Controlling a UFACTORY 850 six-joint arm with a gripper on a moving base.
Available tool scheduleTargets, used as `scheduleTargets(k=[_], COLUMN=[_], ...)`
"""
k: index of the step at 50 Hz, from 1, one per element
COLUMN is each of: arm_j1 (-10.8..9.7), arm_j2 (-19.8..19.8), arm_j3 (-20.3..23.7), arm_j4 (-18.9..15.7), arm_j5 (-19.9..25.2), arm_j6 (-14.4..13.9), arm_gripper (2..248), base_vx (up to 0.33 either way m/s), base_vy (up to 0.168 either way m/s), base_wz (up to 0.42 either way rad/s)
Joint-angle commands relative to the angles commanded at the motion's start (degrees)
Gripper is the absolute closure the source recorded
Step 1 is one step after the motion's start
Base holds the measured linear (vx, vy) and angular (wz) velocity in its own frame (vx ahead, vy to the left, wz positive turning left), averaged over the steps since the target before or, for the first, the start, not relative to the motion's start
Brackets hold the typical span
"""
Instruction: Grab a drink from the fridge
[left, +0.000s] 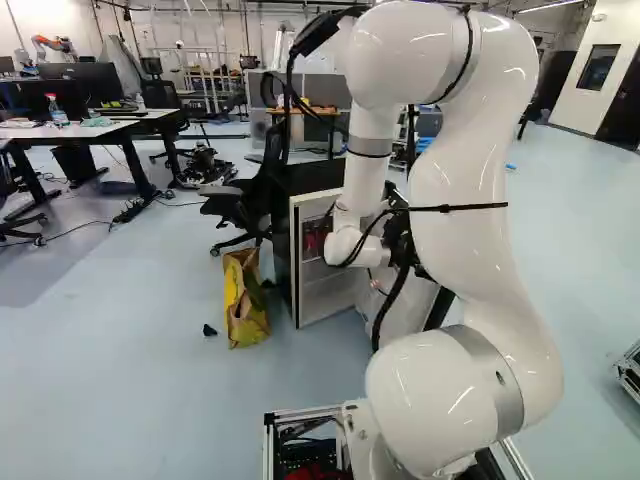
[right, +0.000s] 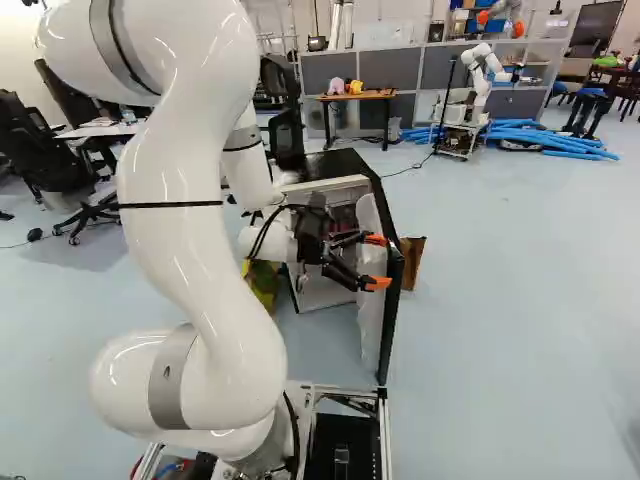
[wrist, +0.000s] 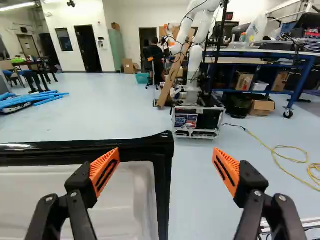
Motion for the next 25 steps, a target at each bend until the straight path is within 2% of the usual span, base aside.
scheduleTargets(k=[25], arm_j1=[-7.2], arm_j2=[-2.0], arm_j3=[-5.3], arm_j4=[0.0], arm_j5=[0.0], arm_j6=[0.0], arm_gripper=[3], base_vx=[0.0], base_vy=[0.0], base_wz=[0.0])
